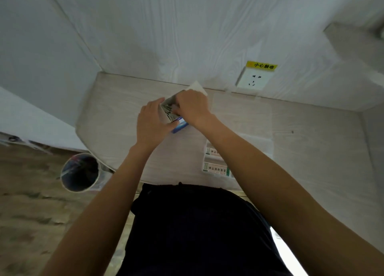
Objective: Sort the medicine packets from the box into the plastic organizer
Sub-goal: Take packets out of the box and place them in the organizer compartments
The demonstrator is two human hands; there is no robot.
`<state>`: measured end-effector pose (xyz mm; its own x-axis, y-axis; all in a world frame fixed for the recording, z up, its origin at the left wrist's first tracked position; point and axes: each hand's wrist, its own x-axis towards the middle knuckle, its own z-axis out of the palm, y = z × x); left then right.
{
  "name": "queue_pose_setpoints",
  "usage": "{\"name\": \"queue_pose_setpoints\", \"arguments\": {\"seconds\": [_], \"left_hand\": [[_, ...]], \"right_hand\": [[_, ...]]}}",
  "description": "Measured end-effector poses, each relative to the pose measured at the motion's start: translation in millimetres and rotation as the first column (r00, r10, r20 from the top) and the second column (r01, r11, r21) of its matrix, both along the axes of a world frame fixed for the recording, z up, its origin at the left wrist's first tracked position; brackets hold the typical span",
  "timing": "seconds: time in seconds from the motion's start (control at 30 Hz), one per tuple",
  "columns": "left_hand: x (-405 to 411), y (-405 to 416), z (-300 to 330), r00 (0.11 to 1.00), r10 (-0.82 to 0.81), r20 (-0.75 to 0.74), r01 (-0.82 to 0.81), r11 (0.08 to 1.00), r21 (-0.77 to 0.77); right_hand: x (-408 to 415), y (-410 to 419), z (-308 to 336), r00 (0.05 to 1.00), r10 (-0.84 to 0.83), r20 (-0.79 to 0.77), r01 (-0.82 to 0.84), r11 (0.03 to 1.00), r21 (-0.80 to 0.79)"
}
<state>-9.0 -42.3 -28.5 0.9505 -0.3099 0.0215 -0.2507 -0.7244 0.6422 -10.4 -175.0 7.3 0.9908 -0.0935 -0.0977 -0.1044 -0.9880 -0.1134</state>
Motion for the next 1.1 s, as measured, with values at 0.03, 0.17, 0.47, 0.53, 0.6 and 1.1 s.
{"name": "queue_pose_setpoints", "arguments": {"seconds": [0.03,0.17,0.47,0.53,0.6,1.1], "left_hand": [[-0.7,0.1,0.2,1.000,-0.001,-0.008,0.001,1.000,-0.020],[1.6,1.7,2.5,0.999,-0.022,-0.034,0.020,0.998,-0.065],[2.4,3.3,9.2,0.998,-0.029,-0.048,0.028,0.999,-0.030],[0.9,3.6,9.5,0.998,-0.031,-0.056,0.031,0.999,-0.005],[-3.3,3.9,8.9,0.998,-0.038,-0.055,0.039,0.999,0.016],[-25.2,-2.2,15.5,0.999,-0.007,-0.045,0.008,0.999,0.036]], "right_hand": [[0.6,0.7,-0.1,0.999,0.003,-0.036,0.000,0.995,0.101],[1.2,-6.0,9.6,0.993,0.112,-0.048,-0.098,0.966,0.238],[12.1,-1.0,6.1,0.995,0.101,-0.004,-0.101,0.995,0.009],[8.7,-3.0,7.9,0.995,0.090,0.041,-0.091,0.995,0.047],[3.2,-7.2,9.5,0.993,0.082,0.083,-0.086,0.995,0.051],[-24.1,-26.3,7.5,0.980,0.063,0.188,-0.099,0.977,0.190]]}}
